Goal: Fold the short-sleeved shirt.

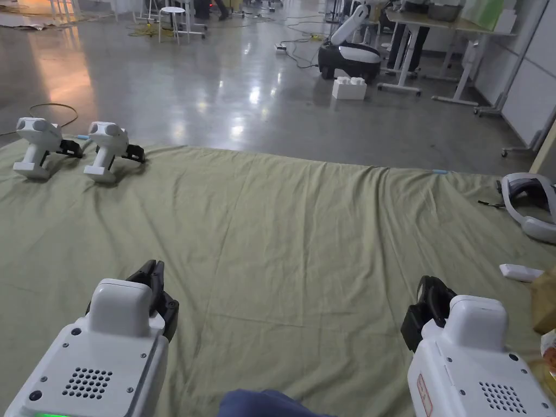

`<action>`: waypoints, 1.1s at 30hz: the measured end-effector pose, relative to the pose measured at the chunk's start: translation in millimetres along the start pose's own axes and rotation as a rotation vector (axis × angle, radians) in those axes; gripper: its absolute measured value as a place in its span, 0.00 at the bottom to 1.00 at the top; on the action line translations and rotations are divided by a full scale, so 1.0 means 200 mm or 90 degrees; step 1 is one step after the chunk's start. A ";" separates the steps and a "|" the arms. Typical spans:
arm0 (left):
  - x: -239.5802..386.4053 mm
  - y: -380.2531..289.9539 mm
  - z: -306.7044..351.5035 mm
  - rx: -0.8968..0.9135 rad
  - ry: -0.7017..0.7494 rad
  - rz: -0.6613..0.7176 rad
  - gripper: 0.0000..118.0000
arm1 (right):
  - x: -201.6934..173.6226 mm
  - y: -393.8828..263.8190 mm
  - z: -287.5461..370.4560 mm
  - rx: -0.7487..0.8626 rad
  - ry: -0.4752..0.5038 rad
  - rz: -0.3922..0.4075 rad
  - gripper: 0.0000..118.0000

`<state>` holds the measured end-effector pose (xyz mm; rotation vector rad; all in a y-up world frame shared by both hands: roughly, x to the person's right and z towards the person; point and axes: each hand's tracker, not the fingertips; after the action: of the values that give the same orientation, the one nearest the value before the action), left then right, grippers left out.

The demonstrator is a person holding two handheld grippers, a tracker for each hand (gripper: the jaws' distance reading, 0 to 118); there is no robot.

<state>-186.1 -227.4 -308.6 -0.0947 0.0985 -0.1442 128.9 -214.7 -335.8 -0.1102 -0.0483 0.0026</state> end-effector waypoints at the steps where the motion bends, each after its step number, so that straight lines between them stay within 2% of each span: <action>1: 0.00 0.00 0.00 0.000 0.004 -0.002 0.07 | 0.00 0.00 -0.01 0.002 0.002 0.002 0.06; 4: -0.01 0.01 -0.02 -0.011 0.003 0.015 0.07 | -0.02 0.01 -0.02 0.000 0.003 0.008 0.06; 9: -0.06 -0.01 -0.05 -0.052 -0.025 0.113 0.07 | -0.02 -0.03 -0.02 -0.035 0.021 0.008 0.06; 11: -0.08 -0.03 -0.06 -0.074 -0.039 0.134 0.07 | 0.00 -0.08 0.00 -0.094 0.067 0.013 0.06; 15: -0.09 -0.11 -0.07 -0.110 -0.055 0.132 0.07 | -0.04 -0.24 0.08 -0.192 0.093 0.012 0.06; 22: -0.08 -0.27 -0.06 -0.208 -0.080 0.150 0.07 | -0.25 -0.61 0.20 -0.327 0.171 -0.002 0.06; 23: -0.09 -0.29 -0.05 -0.217 -0.083 0.153 0.07 | -0.27 -0.66 0.20 -0.338 0.186 -0.018 0.06; 25: -0.11 -0.31 -0.04 -0.234 -0.107 0.173 0.07 | -0.29 -0.75 0.18 -0.344 0.182 -0.029 0.06; 29: -0.12 -0.37 -0.01 -0.274 -0.134 0.198 0.07 | -0.27 -0.90 0.12 -0.384 0.136 -0.029 0.06; 30: -0.13 -0.39 -0.01 -0.292 -0.154 0.207 0.09 | -0.26 -0.93 0.11 -0.390 0.130 -0.029 0.06; 31: -0.13 -0.40 -0.02 -0.312 -0.180 0.217 0.16 | -0.25 -0.94 0.11 -0.391 0.133 -0.033 0.06; 32: -0.14 -0.42 -0.03 -0.335 -0.206 0.229 0.30 | -0.24 -0.95 0.12 -0.383 0.137 -0.034 0.06; 33: -0.15 -0.43 -0.04 -0.352 -0.236 0.245 0.54 | -0.24 -0.95 0.13 -0.376 0.143 -0.029 0.06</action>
<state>-228.9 -309.1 -306.0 -0.6461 -0.2179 0.2903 79.8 -400.0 -291.7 -0.6988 0.1744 -0.0706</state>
